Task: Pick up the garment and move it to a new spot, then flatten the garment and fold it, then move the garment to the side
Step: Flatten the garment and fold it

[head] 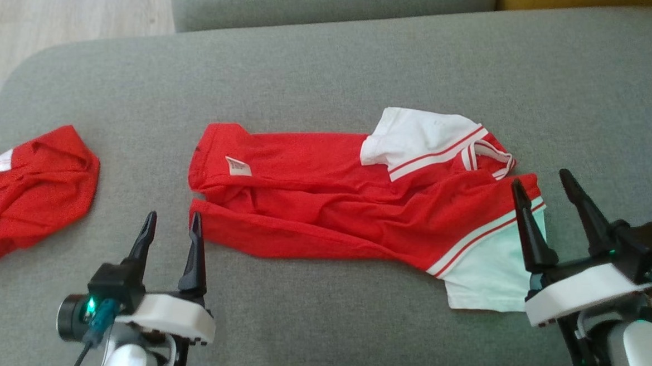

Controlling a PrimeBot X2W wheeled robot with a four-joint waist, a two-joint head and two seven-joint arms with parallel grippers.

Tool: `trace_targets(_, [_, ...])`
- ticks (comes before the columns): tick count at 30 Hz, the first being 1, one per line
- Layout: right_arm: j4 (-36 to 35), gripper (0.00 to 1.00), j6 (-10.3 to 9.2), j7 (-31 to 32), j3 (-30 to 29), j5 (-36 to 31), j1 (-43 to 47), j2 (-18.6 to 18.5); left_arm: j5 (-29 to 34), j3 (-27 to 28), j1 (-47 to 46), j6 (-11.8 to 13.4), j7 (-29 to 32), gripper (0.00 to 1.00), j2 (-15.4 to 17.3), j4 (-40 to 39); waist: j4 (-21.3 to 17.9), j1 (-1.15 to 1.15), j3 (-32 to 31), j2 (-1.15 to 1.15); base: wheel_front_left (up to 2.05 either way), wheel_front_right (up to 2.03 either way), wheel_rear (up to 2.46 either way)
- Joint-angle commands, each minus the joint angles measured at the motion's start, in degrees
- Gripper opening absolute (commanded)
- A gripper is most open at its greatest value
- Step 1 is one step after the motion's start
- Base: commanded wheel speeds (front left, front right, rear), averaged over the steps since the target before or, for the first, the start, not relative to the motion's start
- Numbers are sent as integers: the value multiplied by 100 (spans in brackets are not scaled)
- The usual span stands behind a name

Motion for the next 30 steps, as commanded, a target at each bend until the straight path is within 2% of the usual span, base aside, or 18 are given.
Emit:
trace_targets(1, [-172, 100, 43, -5, 184, -28, -99, -37, -48, 190, -68, 36, -43, 100, 133, -203, 31, 0, -79, 0, 0, 0, 0])
trace_targets(21, [-70, 100, 43, -6, 215, 116, 66, -37, -74, 110, 26, 159, 115, 100, 237, -371, 25, 0, -146, 0, 0, 0, 0])
trace_targets(25, [-60, 100, 43, 1, 283, 175, 6, -37, -113, 38, -266, 51, 299, 100, 263, -202, -50, 0, -39, 0, 0, 0, 0])
trace_targets(30, [-48, 100, 43, -16, 332, 233, -72, -37, -295, -2, -838, -129, 916, 100, 275, 293, -166, 0, 156, 0, 0, 0, 0])
